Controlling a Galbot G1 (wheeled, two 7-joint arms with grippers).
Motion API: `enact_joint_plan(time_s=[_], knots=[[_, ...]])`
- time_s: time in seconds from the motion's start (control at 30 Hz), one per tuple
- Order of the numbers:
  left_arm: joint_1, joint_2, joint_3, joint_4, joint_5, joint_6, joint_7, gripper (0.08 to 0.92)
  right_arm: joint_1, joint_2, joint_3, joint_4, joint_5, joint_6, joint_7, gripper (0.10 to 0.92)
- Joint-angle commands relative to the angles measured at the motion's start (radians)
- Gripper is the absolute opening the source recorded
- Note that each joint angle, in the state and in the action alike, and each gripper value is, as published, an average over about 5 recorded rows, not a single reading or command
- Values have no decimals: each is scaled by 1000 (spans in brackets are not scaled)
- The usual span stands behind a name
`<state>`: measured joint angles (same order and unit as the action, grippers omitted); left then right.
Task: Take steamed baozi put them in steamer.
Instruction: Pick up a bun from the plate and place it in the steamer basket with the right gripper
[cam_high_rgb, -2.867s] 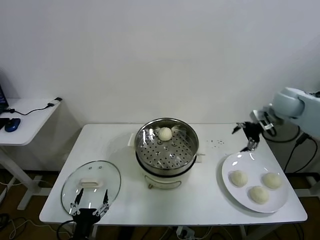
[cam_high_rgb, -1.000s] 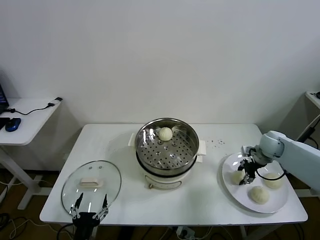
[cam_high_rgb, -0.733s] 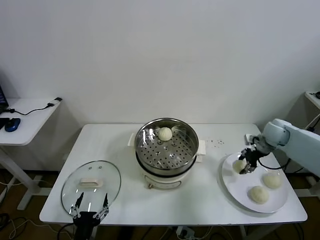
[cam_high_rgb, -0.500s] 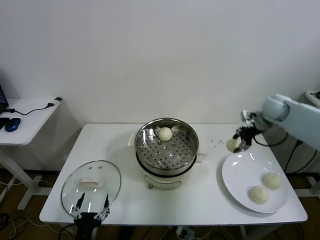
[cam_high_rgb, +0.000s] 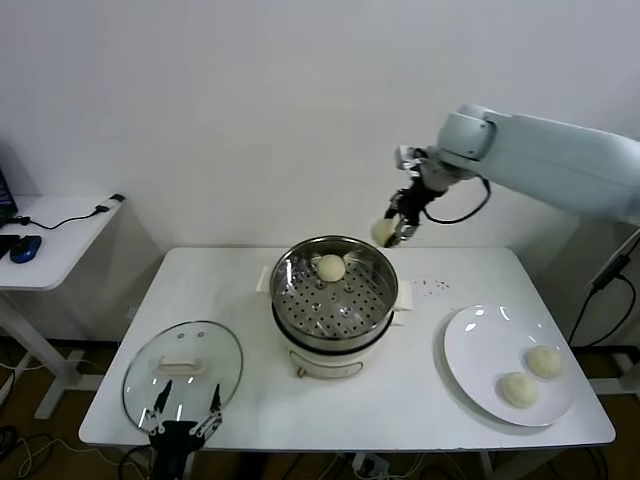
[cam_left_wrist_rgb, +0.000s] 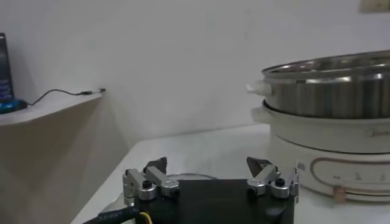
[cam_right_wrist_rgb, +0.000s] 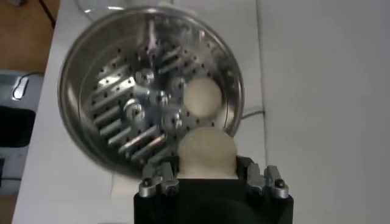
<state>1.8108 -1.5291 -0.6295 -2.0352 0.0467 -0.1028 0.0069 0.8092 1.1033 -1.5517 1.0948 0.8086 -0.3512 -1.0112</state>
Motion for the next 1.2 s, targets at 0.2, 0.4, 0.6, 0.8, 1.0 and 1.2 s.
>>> enact_joint_plan(time_s=[0.2, 0.4, 0.6, 0.8, 1.0, 1.2], knots=[[-1, 2, -14, 2, -11, 1, -2, 823, -134, 332, -40, -94, 105, -49, 78, 615], [-11, -6, -11, 14, -9, 5, -2, 823, -187, 339, -44, -95, 89, -52, 94, 614], [-15, -19, 0, 19, 0, 10, -1, 823, -228, 351, -42, -114, 78, -51, 103, 617], [-18, -19, 1, 25, 5, 10, -1, 823, -248, 367, -39, -143, 70, -47, 100, 619], [-23, -20, 4, 26, 8, 12, -1, 823, -254, 373, -39, -151, 46, -43, 88, 649], [-24, -20, 6, 27, 13, 10, -1, 823, -226, 352, -30, -137, 54, -44, 84, 793]])
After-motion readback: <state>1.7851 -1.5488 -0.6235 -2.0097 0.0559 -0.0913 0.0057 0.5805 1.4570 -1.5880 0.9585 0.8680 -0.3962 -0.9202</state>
